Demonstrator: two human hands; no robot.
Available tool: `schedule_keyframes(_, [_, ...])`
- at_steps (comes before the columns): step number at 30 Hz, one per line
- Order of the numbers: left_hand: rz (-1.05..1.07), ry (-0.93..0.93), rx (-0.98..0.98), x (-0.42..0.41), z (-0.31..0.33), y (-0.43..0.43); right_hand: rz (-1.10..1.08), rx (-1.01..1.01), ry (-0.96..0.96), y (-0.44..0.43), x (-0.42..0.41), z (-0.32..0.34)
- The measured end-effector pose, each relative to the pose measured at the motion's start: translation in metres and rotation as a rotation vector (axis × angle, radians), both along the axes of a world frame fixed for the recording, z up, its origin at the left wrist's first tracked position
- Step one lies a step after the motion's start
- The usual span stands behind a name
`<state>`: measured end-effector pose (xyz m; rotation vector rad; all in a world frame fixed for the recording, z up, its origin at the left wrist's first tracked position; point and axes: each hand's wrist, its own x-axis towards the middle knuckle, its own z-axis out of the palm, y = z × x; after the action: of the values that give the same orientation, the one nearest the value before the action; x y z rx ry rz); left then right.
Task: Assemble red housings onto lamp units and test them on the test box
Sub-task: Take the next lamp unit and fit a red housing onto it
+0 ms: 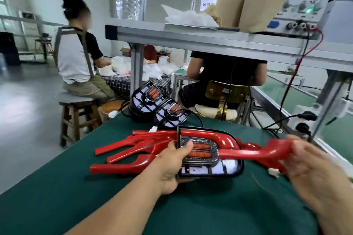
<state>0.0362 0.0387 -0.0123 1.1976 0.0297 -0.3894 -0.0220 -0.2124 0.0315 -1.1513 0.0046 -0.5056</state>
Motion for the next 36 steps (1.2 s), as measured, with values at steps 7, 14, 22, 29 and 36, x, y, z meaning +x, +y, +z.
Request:
schedule_keyframes(7, [-0.004,-0.061,-0.055,-0.001,-0.004,-0.009,0.038,-0.066,0.230,0.024,0.006,-0.025])
schedule_keyframes(14, [-0.048,-0.093,-0.077,-0.007,-0.003,-0.013,-0.064,-0.069,0.272,0.038,0.003,-0.029])
schedule_keyframes(22, [-0.101,-0.177,-0.154,-0.009,-0.001,-0.011,-0.259,-0.489,0.256,0.045,-0.003,-0.035])
schedule_keyframes(29, [-0.074,-0.215,-0.201,-0.010,-0.001,-0.012,-0.227,-0.511,0.245,0.040,-0.003,-0.037])
schedule_keyframes(36, [-0.046,-0.194,-0.235,-0.009,0.005,-0.006,-0.066,-0.503,0.169,0.039,-0.002,-0.042])
